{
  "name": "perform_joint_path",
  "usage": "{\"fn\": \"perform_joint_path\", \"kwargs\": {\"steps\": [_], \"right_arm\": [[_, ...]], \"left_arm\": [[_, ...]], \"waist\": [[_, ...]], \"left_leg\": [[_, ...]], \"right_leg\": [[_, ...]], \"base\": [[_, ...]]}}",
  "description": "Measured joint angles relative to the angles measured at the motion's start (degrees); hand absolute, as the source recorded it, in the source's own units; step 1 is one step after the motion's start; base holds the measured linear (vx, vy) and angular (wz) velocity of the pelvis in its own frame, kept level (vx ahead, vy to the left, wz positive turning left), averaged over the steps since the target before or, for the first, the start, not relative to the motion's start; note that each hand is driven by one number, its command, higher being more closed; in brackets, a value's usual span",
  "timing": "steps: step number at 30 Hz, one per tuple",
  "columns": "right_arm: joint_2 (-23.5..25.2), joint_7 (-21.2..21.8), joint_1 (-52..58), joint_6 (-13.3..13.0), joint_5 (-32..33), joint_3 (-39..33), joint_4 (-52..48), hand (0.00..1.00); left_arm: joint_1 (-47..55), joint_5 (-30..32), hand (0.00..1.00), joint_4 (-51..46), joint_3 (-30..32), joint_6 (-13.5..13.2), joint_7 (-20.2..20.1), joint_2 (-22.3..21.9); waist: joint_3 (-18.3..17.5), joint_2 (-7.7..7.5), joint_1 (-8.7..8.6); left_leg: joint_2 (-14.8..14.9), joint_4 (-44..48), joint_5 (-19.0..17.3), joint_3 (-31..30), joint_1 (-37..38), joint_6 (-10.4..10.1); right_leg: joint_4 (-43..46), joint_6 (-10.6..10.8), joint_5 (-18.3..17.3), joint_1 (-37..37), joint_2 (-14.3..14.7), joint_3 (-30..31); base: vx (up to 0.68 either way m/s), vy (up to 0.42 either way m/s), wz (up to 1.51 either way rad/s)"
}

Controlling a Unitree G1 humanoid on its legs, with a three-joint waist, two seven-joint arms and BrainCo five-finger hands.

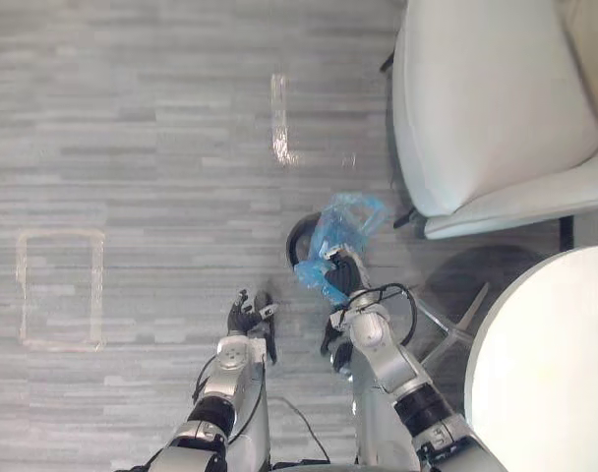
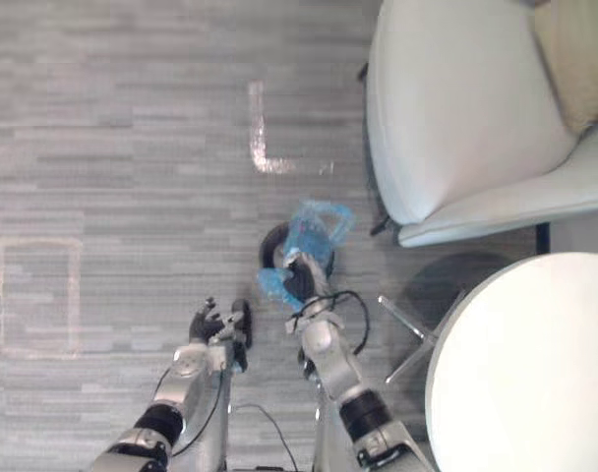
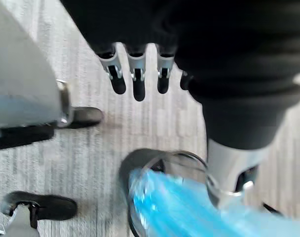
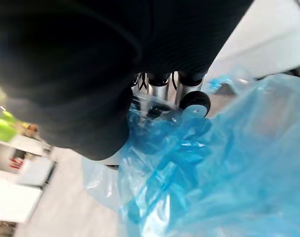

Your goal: Gather rubbish on tea table into small bin, then transfer packed bag to large trash can.

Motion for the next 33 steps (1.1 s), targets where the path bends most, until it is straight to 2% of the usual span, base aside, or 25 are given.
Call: {"fn": "perform_joint_path", "kwargs": {"steps": [4, 10, 12, 14, 16, 21, 33], "right_arm": [[-0.4, 2.4, 2.2, -0.6, 1.4, 0.5, 0.1, 1.0], [-2.2, 5.6, 5.1, -1.7, 2.6, 0.3, 0.0, 1.0], [-3.4, 6.7, 6.5, -2.8, 3.8, -0.1, -0.6, 1.0], [-4.3, 7.5, 7.2, -2.8, 3.8, -0.6, -2.3, 1.0], [-6.3, 8.1, 8.2, -3.1, 5.1, -0.7, -5.3, 1.0], [-8.3, 9.6, 10.0, -5.3, 9.5, -0.5, -10.0, 1.0], [-10.6, 13.2, 9.8, -5.4, 17.4, 0.8, -15.2, 1.0]], "left_arm": [[1.7, 1.2, 0.0, 3.2, -3.3, 0.2, -0.3, 1.4], [4.1, 3.5, 0.0, 1.6, -5.9, 0.6, -1.1, 3.4], [10.4, 4.9, 0.0, -12.8, -8.3, 0.9, -1.2, 6.4], [12.7, 6.2, 0.0, -18.2, -9.4, -0.6, -2.4, 7.3], [13.6, 6.7, 0.0, -19.9, -9.3, -1.5, -3.5, 7.5], [15.7, 8.0, 0.0, -28.9, -9.6, -2.0, -3.4, 8.4], [17.0, 12.4, 0.0, -39.9, -12.8, -3.7, -3.5, 9.2]], "waist": [[-3.1, -0.35, -0.85], [-7.2, -0.34, -2.49], [-9.0, -0.1, -2.74], [-9.7, 0.51, -2.64], [-10.7, 1.23, -2.56], [-12.2, 1.13, -2.59], [-14.3, 1.43, -2.76]], "left_leg": [[-0.4, -5.5, 1.0, -0.2, 6.6, -0.6], [-1.6, -12.1, 2.4, 0.2, 15.1, -0.4], [-2.2, -15.8, 3.4, 0.2, 18.5, -0.7], [-2.3, -17.3, 3.8, 0.2, 19.8, -0.8], [-2.7, -18.8, 4.1, 0.4, 21.4, -0.8], [-3.3, -20.3, 4.3, 0.7, 23.3, -0.7], [-4.2, -26.7, 6.9, 1.5, 27.8, -0.4]], "right_leg": [[-8.1, 0.5, 2.6, 7.5, 1.6, 0.1], [-15.5, 1.6, 5.3, 16.0, 2.3, 0.7], [-17.8, 2.2, 6.0, 18.5, 2.4, 1.2], [-18.7, 2.5, 6.6, 19.3, 2.5, 1.4], [-19.8, 2.5, 7.2, 20.5, 2.4, 2.2], [-21.8, 2.5, 7.8, 22.0, 2.3, 3.7], [-24.7, 2.6, 9.5, 23.9, 2.6, 6.2]], "base": [[0.16, -0.015, -0.06], [0.14, 0.016, -0.06], [0.08, 0.01, -0.09], [0.03, 0.012, -0.06], [0.02, 0.032, -0.13], [-0.03, 0.027, -0.12], [-0.01, 0.019, -0.08]]}}
